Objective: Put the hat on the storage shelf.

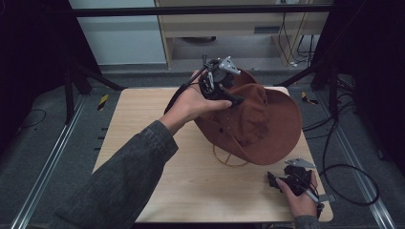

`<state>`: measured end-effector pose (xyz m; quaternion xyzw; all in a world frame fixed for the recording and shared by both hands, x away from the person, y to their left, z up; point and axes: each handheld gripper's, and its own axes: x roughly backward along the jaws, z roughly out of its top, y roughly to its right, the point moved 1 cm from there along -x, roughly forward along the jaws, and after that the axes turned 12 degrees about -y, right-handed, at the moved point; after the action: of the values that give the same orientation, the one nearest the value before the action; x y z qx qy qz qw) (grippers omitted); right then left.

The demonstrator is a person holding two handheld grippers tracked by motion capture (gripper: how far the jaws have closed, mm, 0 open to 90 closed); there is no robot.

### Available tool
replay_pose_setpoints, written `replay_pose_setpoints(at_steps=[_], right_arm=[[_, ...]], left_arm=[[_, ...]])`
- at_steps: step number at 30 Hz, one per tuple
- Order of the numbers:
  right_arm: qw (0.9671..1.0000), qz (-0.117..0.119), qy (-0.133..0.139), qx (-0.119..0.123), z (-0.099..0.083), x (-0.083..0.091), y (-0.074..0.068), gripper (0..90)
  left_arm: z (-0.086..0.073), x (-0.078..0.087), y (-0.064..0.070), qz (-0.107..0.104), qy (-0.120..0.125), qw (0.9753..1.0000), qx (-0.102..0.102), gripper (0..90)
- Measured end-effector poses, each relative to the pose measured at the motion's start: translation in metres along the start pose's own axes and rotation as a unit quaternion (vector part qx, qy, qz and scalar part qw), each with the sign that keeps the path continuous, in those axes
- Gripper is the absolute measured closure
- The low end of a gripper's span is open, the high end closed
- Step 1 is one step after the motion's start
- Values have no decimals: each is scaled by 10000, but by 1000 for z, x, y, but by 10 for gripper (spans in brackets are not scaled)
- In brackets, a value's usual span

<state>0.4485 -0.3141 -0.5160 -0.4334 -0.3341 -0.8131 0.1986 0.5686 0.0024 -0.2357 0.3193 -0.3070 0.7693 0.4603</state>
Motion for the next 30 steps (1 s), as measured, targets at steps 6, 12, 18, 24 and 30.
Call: replay_pose_setpoints(at_steps=[6, 12, 18, 24, 30], right_arm=[[10000, -2, 1, 0, 0, 0, 0, 5], [10000, -1, 0, -1, 0, 0, 0, 5], [10000, -1, 1, 2, 0, 0, 0, 5], [10000, 2, 0, -1, 0, 0, 0, 5], [10000, -4, 1, 0, 0, 0, 0, 5]], left_arm=[[2, 3, 3, -21, 47, 10000, -24, 335], [3, 5, 4, -18, 38, 10000, -25, 316], [4, 10, 4, -36, 44, 10000, -16, 305], [4, 13, 4, -34, 22, 10000, -21, 295], [3, 16, 4, -38, 34, 10000, -11, 291]])
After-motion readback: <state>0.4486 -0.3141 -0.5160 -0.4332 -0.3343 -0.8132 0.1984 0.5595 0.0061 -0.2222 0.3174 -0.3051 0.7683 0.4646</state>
